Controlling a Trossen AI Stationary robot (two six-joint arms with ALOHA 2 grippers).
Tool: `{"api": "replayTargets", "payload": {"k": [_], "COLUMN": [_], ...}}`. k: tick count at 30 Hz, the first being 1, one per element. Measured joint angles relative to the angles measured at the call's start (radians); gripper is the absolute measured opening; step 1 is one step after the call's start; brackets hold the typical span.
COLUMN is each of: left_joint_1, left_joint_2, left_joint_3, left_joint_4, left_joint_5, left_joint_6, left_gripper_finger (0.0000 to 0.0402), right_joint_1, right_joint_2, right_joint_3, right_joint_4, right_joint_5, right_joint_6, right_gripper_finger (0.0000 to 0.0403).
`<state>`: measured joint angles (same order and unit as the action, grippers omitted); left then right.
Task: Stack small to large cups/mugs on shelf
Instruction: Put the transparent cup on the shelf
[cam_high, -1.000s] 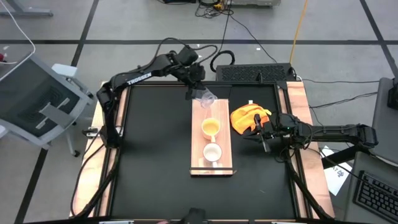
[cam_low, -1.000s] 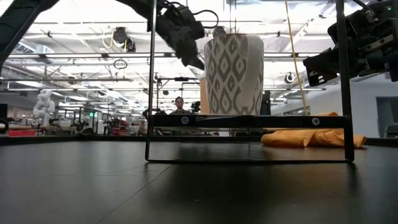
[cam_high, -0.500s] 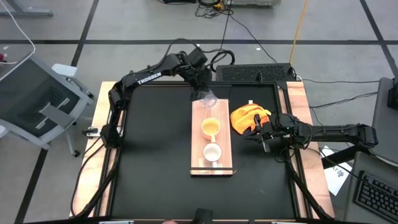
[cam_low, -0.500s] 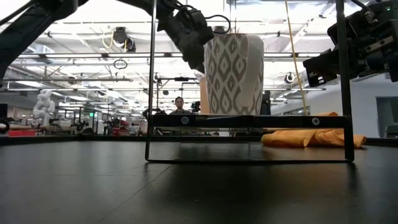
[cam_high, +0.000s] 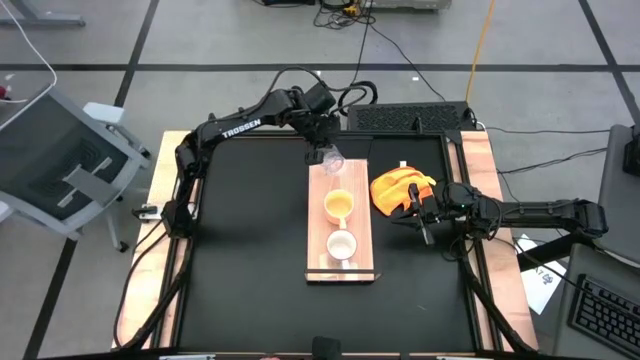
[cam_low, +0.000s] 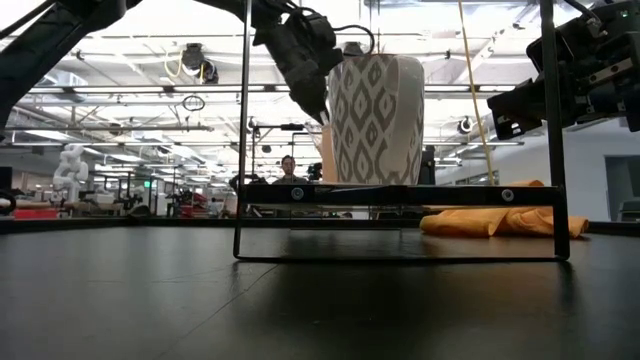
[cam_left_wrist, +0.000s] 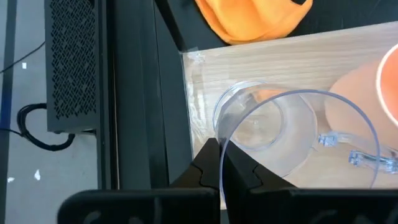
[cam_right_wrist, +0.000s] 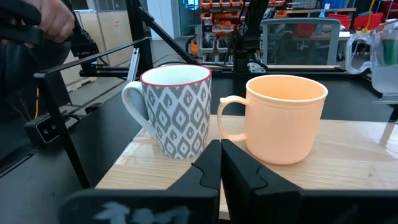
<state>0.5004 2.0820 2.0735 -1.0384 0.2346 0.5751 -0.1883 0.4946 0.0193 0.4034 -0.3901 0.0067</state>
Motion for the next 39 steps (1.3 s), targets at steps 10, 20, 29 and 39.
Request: {"api": "replayTargets", "payload": {"k": [10,20,29,39], "left_joint_1": [-0.022,-0.045,-0.064,-0.064], "left_joint_2": [0.07,0.099,0.109,0.109], "left_joint_3": [-0.002,-0.002,-0.002,-0.002], "left_joint_4": [-0.04,-0.053,-0.041,-0.026], "left_joint_5": [-0.06,-0.105,-0.112,-0.113], "left_joint_6": [0.019,0.048,0.058,0.041], "left_gripper_finger": [0.0,0.0,0.0,0.0], "right_joint_1": [0.0,0.0,0.0,0.0], "right_joint_2": [0.003,0.018,0.019,0.019], "right_joint_3": [0.0,0.0,0.0,0.0], "right_joint_4": [0.003,0.003,0.012,0.012], "right_joint_5": [0.0,0.0,0.0,0.0], "right_joint_6": [0.004,-0.006,-0.011,-0.008], "right_gripper_finger": [0.0,0.0,0.0,0.0]}}
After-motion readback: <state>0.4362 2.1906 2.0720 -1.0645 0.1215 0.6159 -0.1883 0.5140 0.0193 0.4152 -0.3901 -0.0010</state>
